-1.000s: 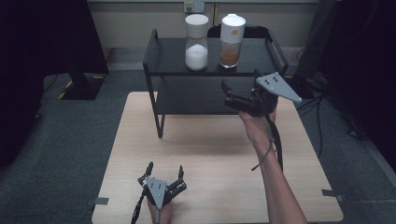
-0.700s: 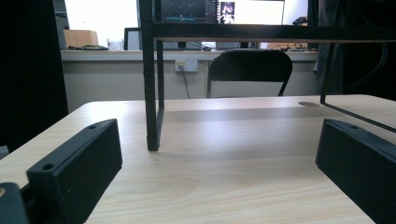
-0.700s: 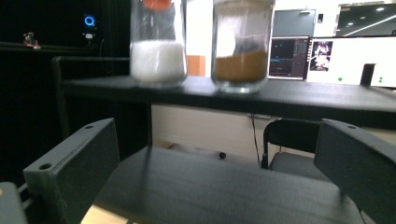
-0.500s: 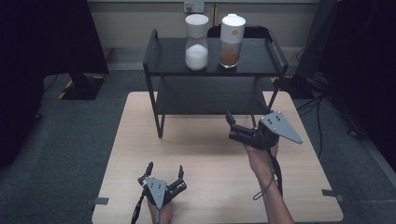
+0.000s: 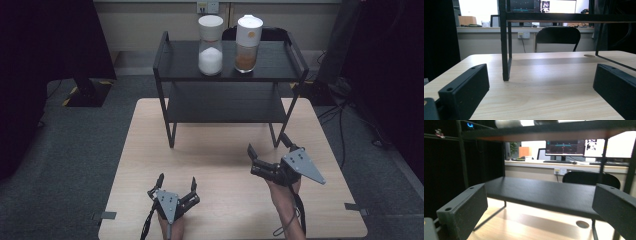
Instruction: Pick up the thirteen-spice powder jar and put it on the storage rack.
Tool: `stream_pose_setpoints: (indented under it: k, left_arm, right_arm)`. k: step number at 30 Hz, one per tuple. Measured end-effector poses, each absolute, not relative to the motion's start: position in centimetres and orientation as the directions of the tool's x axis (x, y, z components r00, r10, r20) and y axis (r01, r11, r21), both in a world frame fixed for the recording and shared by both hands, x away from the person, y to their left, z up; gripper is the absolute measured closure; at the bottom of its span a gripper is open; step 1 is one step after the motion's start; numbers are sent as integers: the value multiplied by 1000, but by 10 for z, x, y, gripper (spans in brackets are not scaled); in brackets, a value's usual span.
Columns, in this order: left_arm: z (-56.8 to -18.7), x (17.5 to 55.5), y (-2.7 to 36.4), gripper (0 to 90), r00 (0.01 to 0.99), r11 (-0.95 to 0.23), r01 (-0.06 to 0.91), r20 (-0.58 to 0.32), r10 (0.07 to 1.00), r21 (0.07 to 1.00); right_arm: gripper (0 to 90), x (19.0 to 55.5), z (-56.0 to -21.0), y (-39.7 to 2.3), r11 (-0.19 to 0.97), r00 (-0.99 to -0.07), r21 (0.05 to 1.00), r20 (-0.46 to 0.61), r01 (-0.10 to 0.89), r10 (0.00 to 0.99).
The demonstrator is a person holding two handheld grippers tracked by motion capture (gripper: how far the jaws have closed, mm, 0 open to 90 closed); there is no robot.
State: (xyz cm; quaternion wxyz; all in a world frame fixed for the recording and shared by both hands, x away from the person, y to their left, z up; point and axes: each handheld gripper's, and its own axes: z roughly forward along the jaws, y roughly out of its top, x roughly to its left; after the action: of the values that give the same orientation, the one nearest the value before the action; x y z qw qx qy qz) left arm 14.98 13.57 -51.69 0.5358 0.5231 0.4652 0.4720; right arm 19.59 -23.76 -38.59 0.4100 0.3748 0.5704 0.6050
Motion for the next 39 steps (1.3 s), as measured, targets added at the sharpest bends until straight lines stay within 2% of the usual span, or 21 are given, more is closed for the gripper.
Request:
stream_pose_setpoints:
  k: [12, 21, 39]
  left_arm:
    - [-517, 150, 136, 0, 122, 7, -19, -5, 993, 1000]
    - [-517, 150, 136, 0, 121, 7, -20, -5, 993, 1000]
    - [-517, 148, 132, 0, 104, 6, -20, -4, 995, 1000]
  right_arm:
    - [0, 176, -436, -250, -23, -335, 999, 12, -28, 942]
    - [0, 160, -476, -255, -7, -283, 999, -4, -38, 959]
    - [0, 148, -510, -260, 26, -228, 998, -37, -53, 973]
